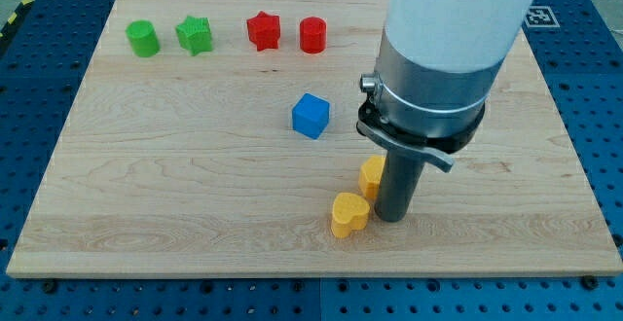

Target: Move yellow hexagon towards the center

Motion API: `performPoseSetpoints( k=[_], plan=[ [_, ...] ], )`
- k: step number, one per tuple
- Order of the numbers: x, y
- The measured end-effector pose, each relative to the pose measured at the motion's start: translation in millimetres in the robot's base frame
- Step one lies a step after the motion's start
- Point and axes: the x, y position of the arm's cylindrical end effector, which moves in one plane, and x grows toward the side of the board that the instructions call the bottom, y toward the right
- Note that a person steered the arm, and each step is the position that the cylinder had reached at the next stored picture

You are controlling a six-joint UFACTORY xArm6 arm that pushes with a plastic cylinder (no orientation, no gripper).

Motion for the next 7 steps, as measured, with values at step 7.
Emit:
performPoseSetpoints(
  k=[7],
  plan=[
    [-17.3, -10.2]
  ],
)
